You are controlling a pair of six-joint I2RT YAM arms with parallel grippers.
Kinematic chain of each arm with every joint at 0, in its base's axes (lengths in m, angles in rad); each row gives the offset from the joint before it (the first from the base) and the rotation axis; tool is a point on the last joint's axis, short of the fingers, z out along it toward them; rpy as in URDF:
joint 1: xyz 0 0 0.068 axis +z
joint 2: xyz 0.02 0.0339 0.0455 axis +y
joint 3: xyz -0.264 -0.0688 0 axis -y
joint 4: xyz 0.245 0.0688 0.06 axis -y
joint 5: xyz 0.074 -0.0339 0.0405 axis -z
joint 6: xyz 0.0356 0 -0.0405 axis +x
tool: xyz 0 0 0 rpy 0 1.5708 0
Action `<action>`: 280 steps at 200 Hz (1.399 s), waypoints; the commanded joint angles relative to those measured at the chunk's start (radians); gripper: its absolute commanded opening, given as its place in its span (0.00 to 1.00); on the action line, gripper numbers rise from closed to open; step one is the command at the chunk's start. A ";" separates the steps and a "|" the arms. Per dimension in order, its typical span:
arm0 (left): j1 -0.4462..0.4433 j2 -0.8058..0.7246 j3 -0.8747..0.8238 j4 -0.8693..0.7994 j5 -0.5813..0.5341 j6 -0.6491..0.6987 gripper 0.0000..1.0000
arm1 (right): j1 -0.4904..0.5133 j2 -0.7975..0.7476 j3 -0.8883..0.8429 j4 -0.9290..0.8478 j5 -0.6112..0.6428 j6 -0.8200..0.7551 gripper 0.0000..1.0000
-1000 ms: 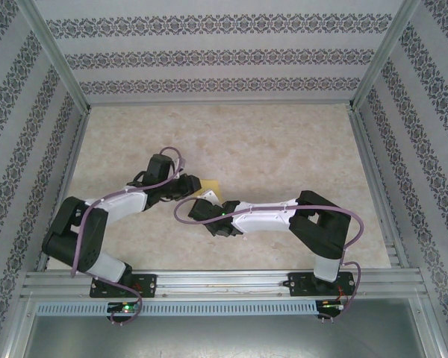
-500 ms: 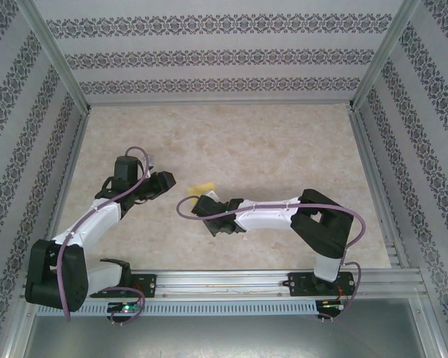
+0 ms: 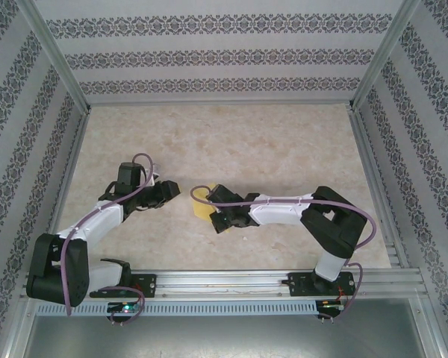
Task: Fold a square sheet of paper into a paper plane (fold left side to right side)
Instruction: Fourth fold the wing at the center of the table.
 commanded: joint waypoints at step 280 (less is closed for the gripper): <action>-0.293 0.401 0.139 0.190 -0.142 -0.118 0.44 | -0.136 -0.013 -0.123 0.193 -0.336 0.057 0.04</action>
